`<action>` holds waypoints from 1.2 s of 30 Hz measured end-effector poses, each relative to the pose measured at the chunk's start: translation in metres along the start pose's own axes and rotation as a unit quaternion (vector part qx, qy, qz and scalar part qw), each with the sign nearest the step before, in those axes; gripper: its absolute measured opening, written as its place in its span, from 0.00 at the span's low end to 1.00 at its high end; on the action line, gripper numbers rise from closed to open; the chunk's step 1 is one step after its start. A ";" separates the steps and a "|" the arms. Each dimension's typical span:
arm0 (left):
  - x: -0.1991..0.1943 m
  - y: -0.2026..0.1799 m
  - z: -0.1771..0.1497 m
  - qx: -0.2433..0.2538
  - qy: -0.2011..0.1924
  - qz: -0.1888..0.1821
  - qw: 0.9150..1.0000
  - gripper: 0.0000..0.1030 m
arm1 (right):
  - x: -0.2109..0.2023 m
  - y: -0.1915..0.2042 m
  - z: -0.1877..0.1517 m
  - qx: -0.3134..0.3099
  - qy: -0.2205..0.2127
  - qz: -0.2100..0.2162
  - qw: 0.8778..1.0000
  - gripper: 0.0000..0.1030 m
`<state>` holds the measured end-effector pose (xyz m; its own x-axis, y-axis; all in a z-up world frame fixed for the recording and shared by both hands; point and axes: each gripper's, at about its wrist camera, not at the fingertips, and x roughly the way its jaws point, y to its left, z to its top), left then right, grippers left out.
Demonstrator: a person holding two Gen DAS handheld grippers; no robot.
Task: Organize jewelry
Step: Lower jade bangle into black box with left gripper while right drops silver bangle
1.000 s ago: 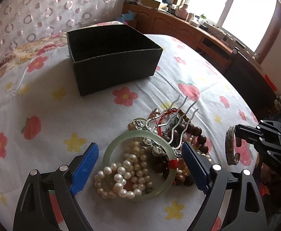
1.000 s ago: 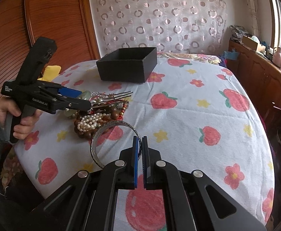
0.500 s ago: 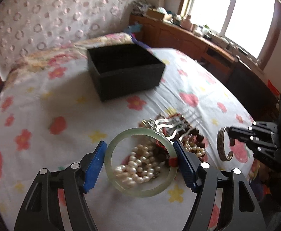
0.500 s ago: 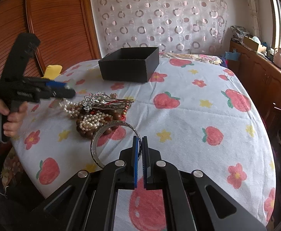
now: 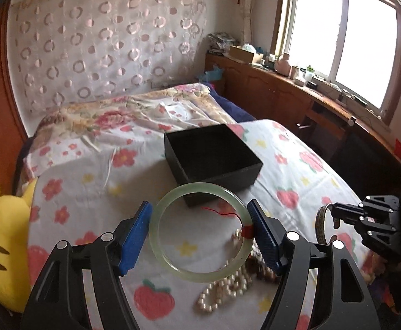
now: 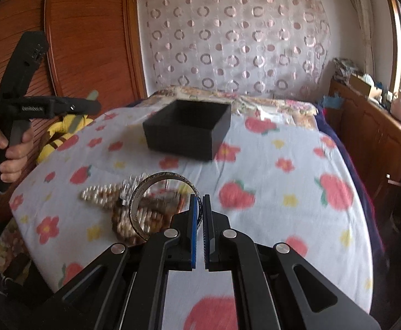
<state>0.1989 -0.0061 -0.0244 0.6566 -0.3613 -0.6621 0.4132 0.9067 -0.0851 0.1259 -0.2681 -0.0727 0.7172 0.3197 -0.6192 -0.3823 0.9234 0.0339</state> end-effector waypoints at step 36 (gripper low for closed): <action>0.105 0.026 0.064 -0.027 -0.001 0.011 1.000 0.77 | 0.121 -0.034 0.121 -0.049 0.004 0.030 0.998 0.05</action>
<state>0.3185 -0.0345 -0.0484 0.6667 -0.3412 -0.6627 0.3631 0.9251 -0.1110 0.2961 -0.2354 -0.0537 0.6869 0.3719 -0.6244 -0.4797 0.8774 -0.0051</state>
